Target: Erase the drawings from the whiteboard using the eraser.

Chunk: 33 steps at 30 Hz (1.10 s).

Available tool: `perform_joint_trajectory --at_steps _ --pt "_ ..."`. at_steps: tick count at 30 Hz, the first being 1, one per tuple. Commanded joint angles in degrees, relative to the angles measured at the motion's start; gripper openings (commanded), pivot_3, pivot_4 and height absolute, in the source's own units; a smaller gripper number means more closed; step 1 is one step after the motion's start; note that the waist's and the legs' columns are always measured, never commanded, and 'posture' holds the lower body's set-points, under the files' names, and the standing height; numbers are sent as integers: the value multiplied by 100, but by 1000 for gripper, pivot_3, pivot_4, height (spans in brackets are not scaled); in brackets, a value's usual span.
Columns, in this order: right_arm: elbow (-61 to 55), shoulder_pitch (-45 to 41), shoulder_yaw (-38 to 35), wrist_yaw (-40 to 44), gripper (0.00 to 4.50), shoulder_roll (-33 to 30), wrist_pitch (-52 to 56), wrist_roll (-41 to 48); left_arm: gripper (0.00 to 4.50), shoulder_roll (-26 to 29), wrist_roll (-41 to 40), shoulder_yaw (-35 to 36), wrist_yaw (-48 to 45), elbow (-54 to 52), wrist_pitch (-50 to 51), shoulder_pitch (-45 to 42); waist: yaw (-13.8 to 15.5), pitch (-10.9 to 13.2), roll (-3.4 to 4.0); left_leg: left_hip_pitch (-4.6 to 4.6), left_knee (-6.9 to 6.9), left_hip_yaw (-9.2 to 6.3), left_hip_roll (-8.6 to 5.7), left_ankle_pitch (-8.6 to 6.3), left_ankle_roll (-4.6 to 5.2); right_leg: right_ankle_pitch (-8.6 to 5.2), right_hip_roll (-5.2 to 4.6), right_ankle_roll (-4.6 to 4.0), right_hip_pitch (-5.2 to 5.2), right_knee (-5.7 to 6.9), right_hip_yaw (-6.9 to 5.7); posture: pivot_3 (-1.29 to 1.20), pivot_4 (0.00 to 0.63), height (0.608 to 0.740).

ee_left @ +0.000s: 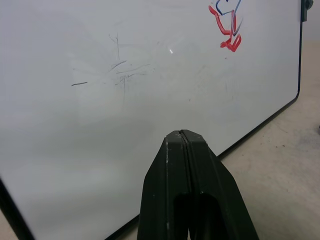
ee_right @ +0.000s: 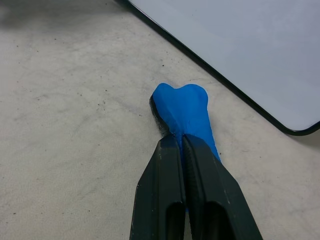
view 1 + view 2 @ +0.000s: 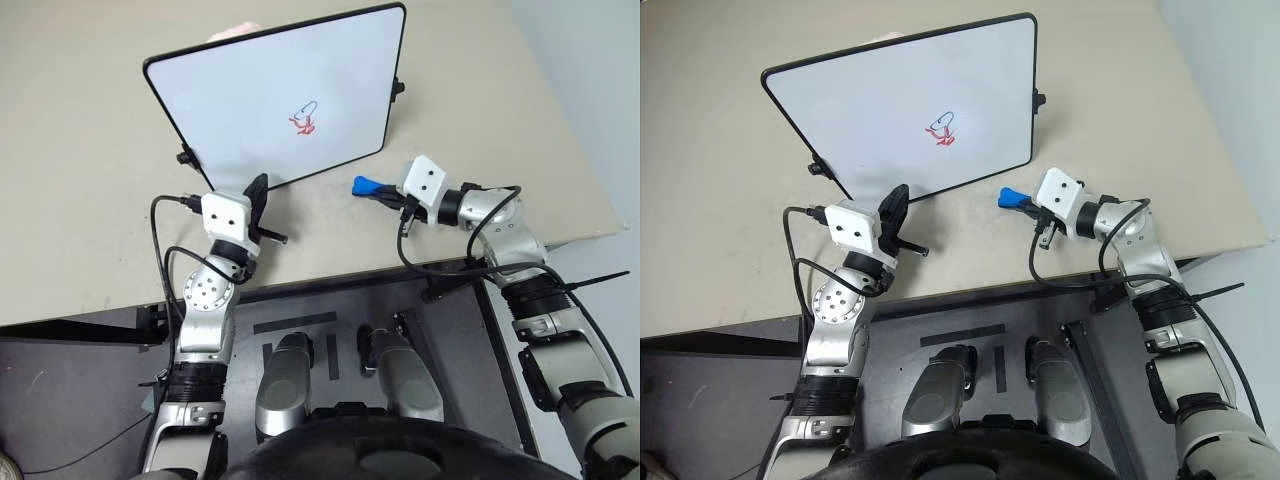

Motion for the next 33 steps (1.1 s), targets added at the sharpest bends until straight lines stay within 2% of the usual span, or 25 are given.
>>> perform_joint_trajectory --at_steps 1,8,12,23,28,33 --pt "-100 44 35 -118 37 -58 -181 -187 0 -22 2 -1 -19 -59 -123 -75 0 0 0 0 0 0 0 0 0 0 0 0 0 0 0 0 150 740" --pt "-1054 -65 -312 -357 37 -97 -1156 -81 0 28 -24 72 -26 -42 -144 -67 -6 2 3 -7 -2 0 0 0 0 0 0 -1 -10 0 0 0 150 740" --pt "-972 -286 -334 -759 37 60 -1899 -306 0 100 -60 143 -58 -32 -148 -40 -10 2 3 -6 -2 0 0 -1 0 0 0 -1 -8 -1 0 0 150 740" --pt "1834 -1848 162 -2146 37 821 -4352 -1516 0 106 -20 150 -83 21 -158 -118 -11 2 4 -16 -4 -8 1 -1 0 12 -1 -12 -29 2 0 0 150 740" --pt "3350 -2362 530 -2789 37 1069 -4965 -2154 0 96 -10 180 -64 -39 -175 -65 -12 2 4 -36 -4 -8 2 -8 -4 15 -3 -16 -51 2 -1 0 150 740" --pt "4299 -2594 727 -3177 37 1292 -5151 -2445 0 113 -24 225 -71 -113 -169 5 -21 2 4 -38 -6 -8 2 -11 -7 22 -3 -26 -60 7 -1 0 150 740"
